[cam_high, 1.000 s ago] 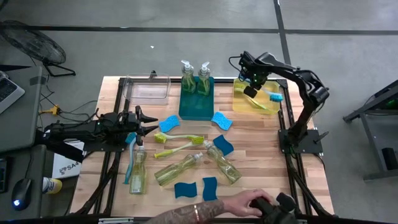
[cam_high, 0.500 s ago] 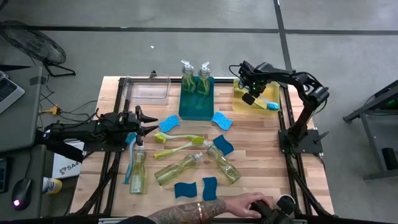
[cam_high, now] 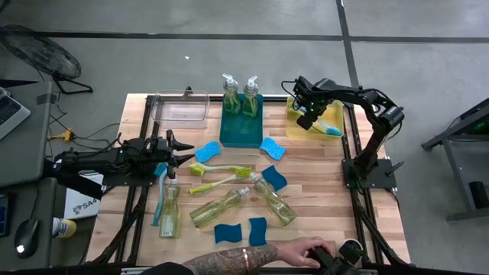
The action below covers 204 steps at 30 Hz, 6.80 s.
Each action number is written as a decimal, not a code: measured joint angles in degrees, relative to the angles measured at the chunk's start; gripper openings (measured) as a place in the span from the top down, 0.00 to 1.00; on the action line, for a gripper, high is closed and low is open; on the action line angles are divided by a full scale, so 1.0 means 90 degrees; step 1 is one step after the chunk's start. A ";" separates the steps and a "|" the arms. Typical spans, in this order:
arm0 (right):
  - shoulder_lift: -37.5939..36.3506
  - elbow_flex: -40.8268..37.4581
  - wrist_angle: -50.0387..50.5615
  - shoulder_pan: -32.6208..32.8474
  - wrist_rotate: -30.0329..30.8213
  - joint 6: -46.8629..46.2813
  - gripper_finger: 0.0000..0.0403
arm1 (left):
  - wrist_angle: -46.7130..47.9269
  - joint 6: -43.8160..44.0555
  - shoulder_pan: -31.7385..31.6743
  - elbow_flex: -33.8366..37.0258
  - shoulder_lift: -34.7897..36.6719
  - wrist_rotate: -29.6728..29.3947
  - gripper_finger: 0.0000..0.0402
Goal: Pick & Place Kitchen Sink Supplies
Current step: Put the blue dish brush into the yellow bin, then adjust the yellow bin, then put the blue sponge into the transparent bin
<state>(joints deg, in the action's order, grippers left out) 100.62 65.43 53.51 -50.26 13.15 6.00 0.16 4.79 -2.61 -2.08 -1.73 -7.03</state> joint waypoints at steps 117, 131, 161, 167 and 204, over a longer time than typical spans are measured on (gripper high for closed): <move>-0.0932 0.0007 -0.0349 0.3509 -0.2440 -0.3402 0.68 | 0.0000 -0.0001 0.0002 0.0001 0.0001 0.0000 0.62; 0.0124 0.0005 -0.0765 0.3400 -0.1374 -0.3432 0.43 | 0.0000 0.0000 0.0000 0.0000 0.0000 -0.0001 0.62; 0.0911 0.0027 -0.0622 0.3296 -0.2244 -0.2637 0.86 | 0.0000 0.0000 0.0000 -0.0001 -0.0001 -0.0002 0.62; 0.0785 0.0000 -0.0298 0.3296 -0.2252 -0.2669 0.98 | 0.0000 0.0000 0.0001 0.0000 0.0000 -0.0002 0.62; -0.2418 0.0002 -0.2959 0.4847 0.0027 -0.2781 0.99 | -0.0127 0.0880 0.0000 0.0003 -0.0001 0.0048 0.62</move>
<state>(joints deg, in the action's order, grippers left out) 78.86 65.45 26.88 -6.64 13.39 -19.03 -0.98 12.71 -2.61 -2.05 -1.74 -6.59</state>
